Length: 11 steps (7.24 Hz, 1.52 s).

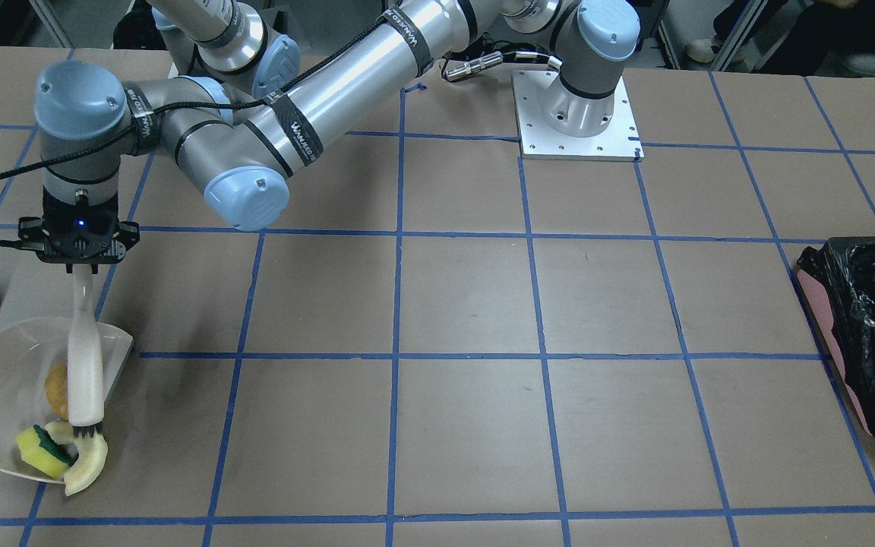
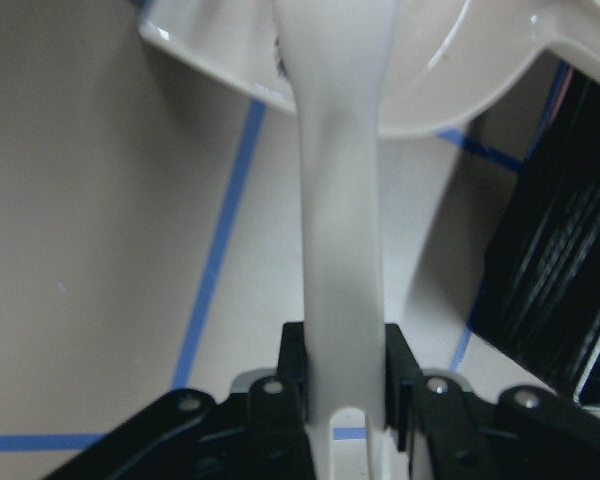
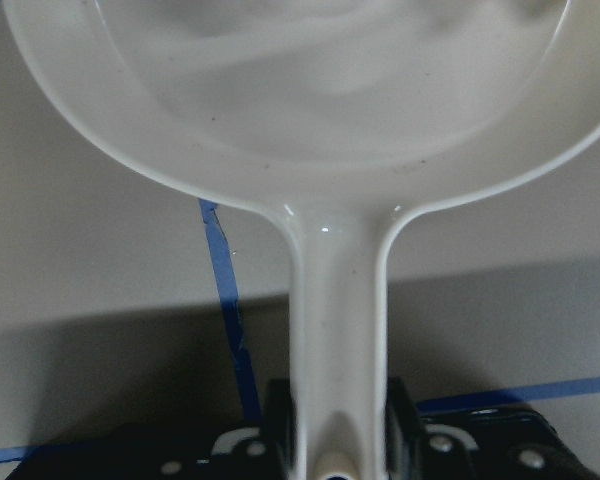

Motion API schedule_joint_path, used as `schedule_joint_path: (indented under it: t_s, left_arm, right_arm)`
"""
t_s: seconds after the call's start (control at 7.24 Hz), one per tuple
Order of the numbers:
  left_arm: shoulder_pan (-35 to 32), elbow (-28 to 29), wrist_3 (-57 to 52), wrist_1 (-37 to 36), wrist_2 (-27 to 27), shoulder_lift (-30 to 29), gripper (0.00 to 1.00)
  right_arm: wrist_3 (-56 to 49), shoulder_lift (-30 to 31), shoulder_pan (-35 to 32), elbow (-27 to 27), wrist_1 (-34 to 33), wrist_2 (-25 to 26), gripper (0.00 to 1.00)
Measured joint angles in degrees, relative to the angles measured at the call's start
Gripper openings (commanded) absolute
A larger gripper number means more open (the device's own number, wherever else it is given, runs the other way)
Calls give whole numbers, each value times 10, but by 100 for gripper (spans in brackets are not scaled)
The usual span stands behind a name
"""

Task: Sweep and dump trash in nearest bin
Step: 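Keep sweeping the potato and sponge into the dustpan with the left gripper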

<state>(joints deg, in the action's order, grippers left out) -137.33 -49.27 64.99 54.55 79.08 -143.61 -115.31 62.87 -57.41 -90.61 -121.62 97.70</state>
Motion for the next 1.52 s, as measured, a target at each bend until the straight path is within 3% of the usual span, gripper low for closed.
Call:
schedule_joint_path:
  t_s: [0.28,0.69,1.52]
  left_arm:
    - [48,-19,-82,8,25,6,0]
    - [66,-2,-137,6,60,-30,0]
    - [60,73,-190,1,29,-95,0]
  right_arm:
    - [-9,0,0,0,0,-7,0]
    - [-6,-1,0,-1,1,-7,0]
    - [0,3,0,0,1,-6,0]
